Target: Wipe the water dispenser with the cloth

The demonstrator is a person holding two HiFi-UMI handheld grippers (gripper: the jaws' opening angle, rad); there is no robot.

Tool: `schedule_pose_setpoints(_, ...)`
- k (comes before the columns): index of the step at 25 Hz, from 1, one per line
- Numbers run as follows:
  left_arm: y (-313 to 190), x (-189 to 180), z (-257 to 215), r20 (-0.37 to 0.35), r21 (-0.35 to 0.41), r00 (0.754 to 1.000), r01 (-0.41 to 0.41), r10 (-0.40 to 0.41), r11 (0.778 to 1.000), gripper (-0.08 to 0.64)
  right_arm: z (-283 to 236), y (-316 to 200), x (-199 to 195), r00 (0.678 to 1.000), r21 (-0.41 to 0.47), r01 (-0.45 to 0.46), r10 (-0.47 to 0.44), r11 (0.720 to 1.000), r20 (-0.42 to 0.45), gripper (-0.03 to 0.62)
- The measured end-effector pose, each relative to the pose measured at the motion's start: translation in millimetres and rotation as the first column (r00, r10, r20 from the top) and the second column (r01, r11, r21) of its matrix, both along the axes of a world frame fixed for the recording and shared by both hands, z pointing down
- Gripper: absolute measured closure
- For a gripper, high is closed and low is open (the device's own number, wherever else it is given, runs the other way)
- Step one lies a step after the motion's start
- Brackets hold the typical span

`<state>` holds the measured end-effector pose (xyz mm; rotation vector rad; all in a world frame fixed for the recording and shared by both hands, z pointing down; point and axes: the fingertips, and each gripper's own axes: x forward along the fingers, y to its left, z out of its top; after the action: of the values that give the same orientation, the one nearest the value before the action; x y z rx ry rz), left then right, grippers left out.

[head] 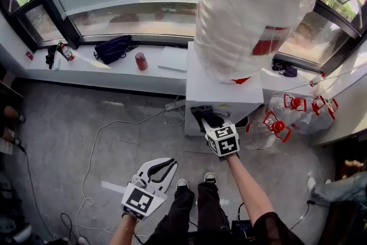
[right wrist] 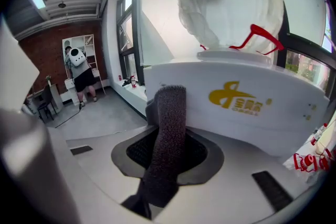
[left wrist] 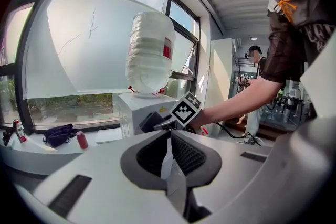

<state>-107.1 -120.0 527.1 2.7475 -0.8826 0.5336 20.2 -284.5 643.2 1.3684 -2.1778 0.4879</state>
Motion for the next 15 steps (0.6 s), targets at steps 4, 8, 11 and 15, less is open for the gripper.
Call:
schedule_pose_setpoints(4,-1.8,16.3,3.0,-0.002,0.002,0.999,-0.046,0.046,0.999,0.535,4.6,6.8,48.2,0.997,-0.006,-0.079,0.078,0.997,-0.02,0.477)
schedule_pose_setpoints(8,-4.7,31.4,1.8,-0.003,0.004,0.997,-0.081,0.081,0.997,0.535,3.7,15.2,97.3,0.987,-0.011,-0.157,0.156,0.988,-0.035,0.477)
schedule_pose_setpoints(11,-6.8,43.2,1.7,-0.001,0.009,0.994,-0.109,0.109,0.994,0.535,2.8,20.1,132.2,0.978,-0.01,-0.201,0.2,0.98,-0.054,0.477)
schedule_pose_setpoints(15,-6.5,56.6,2.0,0.0,0.011,0.99,-0.144,0.144,0.99,0.535,5.3,26.5,177.0,0.961,-0.015,-0.266,0.264,0.964,-0.079,0.477)
